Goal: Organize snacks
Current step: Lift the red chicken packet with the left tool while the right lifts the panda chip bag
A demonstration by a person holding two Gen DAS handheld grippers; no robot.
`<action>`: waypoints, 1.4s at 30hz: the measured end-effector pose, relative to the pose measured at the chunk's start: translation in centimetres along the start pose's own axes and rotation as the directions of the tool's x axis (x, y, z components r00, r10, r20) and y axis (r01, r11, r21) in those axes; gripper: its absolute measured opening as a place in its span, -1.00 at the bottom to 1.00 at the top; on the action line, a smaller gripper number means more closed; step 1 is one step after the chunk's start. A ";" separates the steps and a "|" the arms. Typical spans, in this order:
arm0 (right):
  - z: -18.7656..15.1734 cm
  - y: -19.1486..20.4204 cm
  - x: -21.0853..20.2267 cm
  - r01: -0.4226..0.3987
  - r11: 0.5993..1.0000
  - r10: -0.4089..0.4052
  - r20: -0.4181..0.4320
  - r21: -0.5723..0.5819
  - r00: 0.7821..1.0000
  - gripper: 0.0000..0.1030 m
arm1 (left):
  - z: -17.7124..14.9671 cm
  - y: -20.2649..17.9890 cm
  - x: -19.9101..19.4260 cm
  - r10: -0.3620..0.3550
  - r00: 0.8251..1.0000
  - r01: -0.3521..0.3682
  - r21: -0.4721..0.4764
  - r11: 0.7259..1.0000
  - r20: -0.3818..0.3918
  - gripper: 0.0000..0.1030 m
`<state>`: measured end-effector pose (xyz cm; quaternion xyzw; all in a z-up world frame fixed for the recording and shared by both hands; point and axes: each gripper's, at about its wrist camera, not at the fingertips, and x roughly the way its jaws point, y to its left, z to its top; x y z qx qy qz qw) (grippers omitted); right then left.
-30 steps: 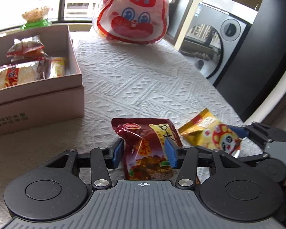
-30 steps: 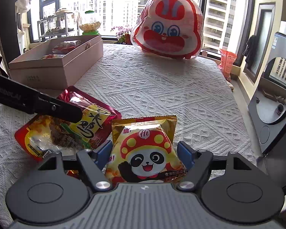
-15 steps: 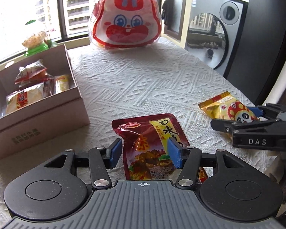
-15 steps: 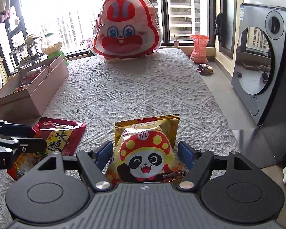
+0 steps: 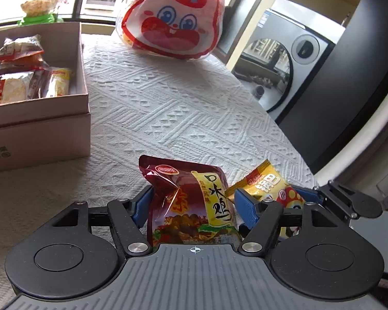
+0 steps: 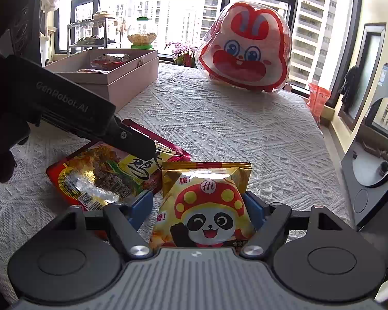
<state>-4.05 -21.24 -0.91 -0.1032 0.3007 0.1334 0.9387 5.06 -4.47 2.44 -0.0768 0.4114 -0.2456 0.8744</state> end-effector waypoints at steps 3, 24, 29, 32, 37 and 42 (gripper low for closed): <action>0.1 -0.4 0.2 -0.005 1.000 0.005 -0.006 0.021 1.000 0.50 | 0.2 -0.6 -1.2 -0.056 0.998 0.055 -0.032 0.998 -0.019 0.31; 0.0 -1.1 0.4 -0.022 0.998 0.024 -0.017 0.067 1.000 0.50 | 0.6 -0.6 0.6 -0.083 0.996 0.083 -0.020 0.996 0.014 -0.39; 0.0 -1.1 0.4 -0.023 0.997 0.024 -0.018 0.068 1.000 0.51 | 0.5 -1.0 0.3 -0.064 0.998 0.064 0.004 0.998 0.018 -0.39; 0.1 -1.1 0.5 -0.019 0.998 0.020 -0.020 0.067 1.000 0.52 | 0.3 -0.8 -0.2 -0.067 0.998 0.067 -0.002 0.998 0.017 -0.40; 0.2 -1.0 0.5 -0.011 0.998 0.013 -0.023 0.067 1.000 0.54 | -1.2 0.3 -2.5 -0.081 0.996 0.081 -0.029 0.996 0.027 -0.45; 0.2 -1.1 0.6 -0.015 0.998 0.017 -0.028 0.068 0.999 0.55 | -3.5 1.7 -5.5 -0.070 0.997 0.073 -0.076 0.994 0.036 -0.47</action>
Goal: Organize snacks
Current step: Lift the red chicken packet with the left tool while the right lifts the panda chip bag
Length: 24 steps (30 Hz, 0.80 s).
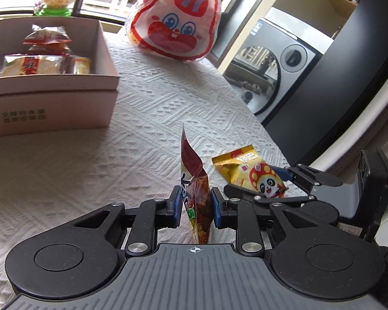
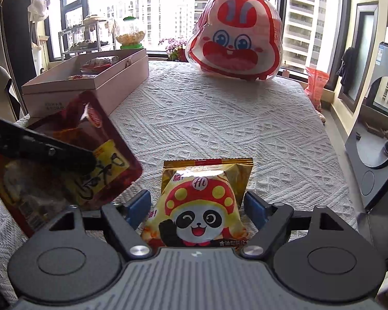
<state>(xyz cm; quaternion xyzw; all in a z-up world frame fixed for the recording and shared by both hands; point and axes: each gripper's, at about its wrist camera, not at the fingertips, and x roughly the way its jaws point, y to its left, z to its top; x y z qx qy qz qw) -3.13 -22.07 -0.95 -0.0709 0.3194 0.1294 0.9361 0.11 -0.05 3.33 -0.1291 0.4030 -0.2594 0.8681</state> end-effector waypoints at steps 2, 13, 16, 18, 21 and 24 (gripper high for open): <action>0.1 -0.3 0.1 -0.010 1.000 0.010 -0.006 0.012 1.000 0.56 | -0.5 0.4 -0.9 0.015 1.000 -0.015 -0.009 1.000 0.008 -0.47; 0.2 -0.3 0.3 -0.006 1.000 0.006 -0.013 0.014 1.000 0.67 | -1.6 -0.2 0.6 0.067 0.998 -0.066 0.067 0.996 -0.015 -0.23; 0.2 -0.3 0.3 -0.007 1.000 0.007 -0.013 0.015 1.000 0.67 | -1.6 0.5 0.6 0.044 0.999 -0.043 0.038 0.998 -0.015 -0.23; 0.2 -0.3 0.3 -0.007 1.000 0.007 -0.013 0.015 1.000 0.68 | -1.5 0.9 0.4 0.037 0.999 -0.037 0.009 0.999 -0.008 -0.30; 0.2 -0.3 0.3 -0.006 1.000 0.007 -0.013 0.014 1.000 0.68 | -1.2 1.0 -0.6 0.008 1.000 -0.007 -0.028 1.000 0.020 -0.46; 0.2 -0.2 0.3 -0.001 1.000 0.002 -0.014 0.014 1.000 0.68 | -0.6 0.0 -2.4 0.010 0.998 -0.010 0.007 1.000 0.069 -0.51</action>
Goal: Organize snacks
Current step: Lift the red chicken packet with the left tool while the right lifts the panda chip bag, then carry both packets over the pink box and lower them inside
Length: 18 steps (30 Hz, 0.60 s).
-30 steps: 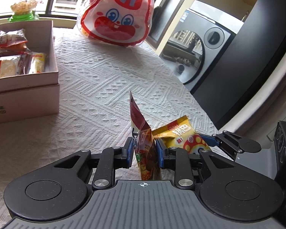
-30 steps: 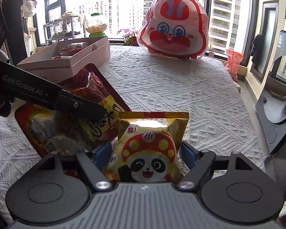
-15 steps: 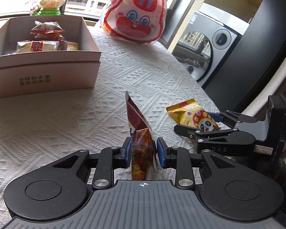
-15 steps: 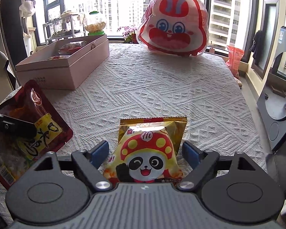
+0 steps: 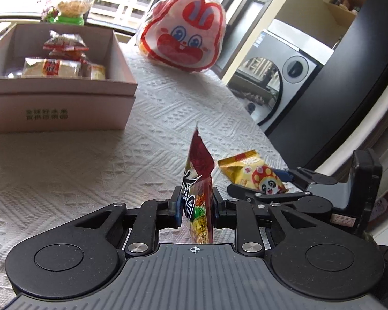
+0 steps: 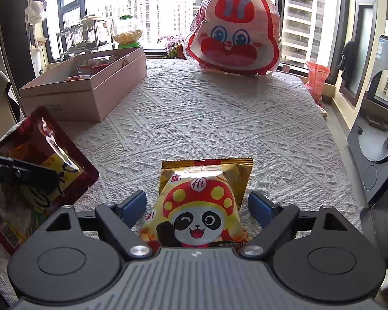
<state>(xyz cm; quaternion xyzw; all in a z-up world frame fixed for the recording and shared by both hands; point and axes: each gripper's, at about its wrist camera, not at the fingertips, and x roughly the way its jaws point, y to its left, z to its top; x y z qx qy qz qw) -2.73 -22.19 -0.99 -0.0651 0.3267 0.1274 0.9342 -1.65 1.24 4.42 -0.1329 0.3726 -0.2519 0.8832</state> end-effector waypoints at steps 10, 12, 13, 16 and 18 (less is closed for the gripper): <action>0.7 1.8 -2.9 -0.050 0.998 0.050 0.012 -0.034 0.999 0.15 | -0.1 -1.8 -5.4 0.024 0.995 -0.029 0.056 0.998 0.092 -0.51; 1.1 2.4 -4.5 -0.068 0.996 0.071 0.050 -0.057 0.996 0.14 | -0.3 -1.7 -6.5 0.032 0.994 -0.038 0.055 0.998 0.108 -0.51; 1.3 2.7 -5.4 -0.077 0.995 0.082 0.071 -0.071 0.994 0.11 | -0.4 -1.5 -6.9 0.037 0.993 -0.043 0.049 0.998 0.115 -0.51; 2.0 3.4 -7.8 -0.104 0.990 0.115 0.122 -0.096 0.986 0.09 | -0.6 -0.5 -8.4 0.058 0.988 -0.061 0.018 0.998 0.143 -0.51; 2.6 3.8 -9.0 -0.136 0.986 0.149 0.141 -0.101 0.979 0.08 | -0.3 0.5 -9.4 0.074 0.983 -0.074 -0.007 0.997 0.170 -0.51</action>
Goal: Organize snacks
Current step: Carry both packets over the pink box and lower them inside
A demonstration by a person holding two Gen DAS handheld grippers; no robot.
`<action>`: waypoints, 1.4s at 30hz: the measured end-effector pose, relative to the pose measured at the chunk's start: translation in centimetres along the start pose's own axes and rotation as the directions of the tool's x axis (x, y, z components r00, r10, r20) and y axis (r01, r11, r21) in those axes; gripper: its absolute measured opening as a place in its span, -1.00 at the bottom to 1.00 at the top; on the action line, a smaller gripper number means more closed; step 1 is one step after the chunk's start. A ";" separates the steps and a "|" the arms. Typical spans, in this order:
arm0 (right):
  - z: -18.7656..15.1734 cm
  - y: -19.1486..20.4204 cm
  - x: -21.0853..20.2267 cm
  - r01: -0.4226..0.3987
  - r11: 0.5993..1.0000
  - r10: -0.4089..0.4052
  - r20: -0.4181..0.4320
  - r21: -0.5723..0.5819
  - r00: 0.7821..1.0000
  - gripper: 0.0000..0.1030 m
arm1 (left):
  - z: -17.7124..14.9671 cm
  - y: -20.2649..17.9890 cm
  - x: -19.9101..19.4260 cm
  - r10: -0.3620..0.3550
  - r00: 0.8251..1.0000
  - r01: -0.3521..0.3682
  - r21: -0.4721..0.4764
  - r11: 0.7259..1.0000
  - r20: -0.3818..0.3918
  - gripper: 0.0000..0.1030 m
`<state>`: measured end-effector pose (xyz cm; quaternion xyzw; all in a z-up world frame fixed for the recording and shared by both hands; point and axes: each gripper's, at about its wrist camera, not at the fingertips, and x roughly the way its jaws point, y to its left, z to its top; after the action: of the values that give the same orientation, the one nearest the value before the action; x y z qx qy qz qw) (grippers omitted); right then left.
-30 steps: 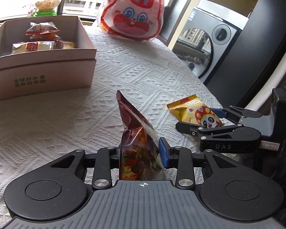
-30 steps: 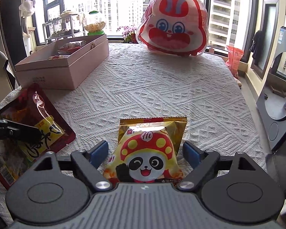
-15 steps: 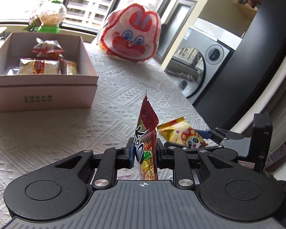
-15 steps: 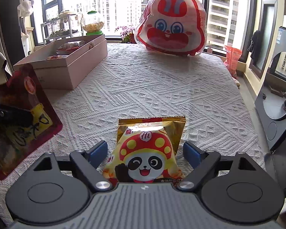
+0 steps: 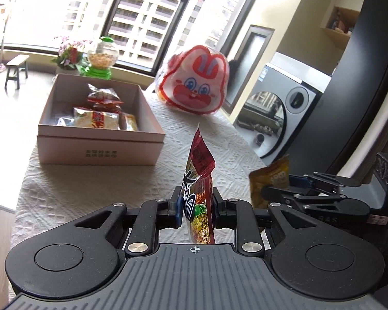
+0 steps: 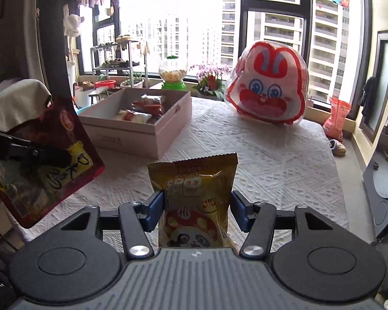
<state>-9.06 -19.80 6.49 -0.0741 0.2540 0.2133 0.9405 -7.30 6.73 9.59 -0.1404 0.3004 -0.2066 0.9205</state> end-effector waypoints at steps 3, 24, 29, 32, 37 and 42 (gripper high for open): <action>1.3 0.7 -1.0 -0.047 0.999 0.047 0.022 -0.014 0.999 0.08 | 2.3 1.8 -1.3 0.051 0.996 -0.049 -0.025 0.998 0.072 -0.51; 7.6 3.0 5.4 -0.021 0.995 0.018 -0.033 -0.102 0.999 0.08 | 6.7 14.9 3.8 0.207 0.957 -0.146 -0.277 0.950 0.204 -0.28; 12.7 3.9 8.6 -0.063 0.994 0.066 0.028 -0.093 0.997 0.08 | 6.0 11.2 2.9 0.152 0.973 -0.131 -0.128 0.983 0.175 -0.29; 14.8 4.1 10.2 -0.069 0.996 0.071 0.044 -0.051 0.996 0.08 | 5.9 9.0 3.2 0.068 0.990 -0.063 -0.047 0.997 0.120 -0.29; 15.0 2.9 10.9 -0.121 0.992 0.121 0.002 0.026 0.993 0.08 | 5.7 9.5 4.6 0.041 0.999 -0.040 -0.127 0.991 0.010 -0.29; 13.9 1.2 12.0 -0.115 0.991 0.120 -0.066 0.074 0.991 0.09 | 9.4 11.4 4.9 0.048 0.998 -0.040 -0.167 0.985 0.046 -0.29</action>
<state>6.02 -10.93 12.29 -0.0335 0.2981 0.2565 0.9188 5.42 15.66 10.17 -0.2149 0.2964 -0.1568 0.9173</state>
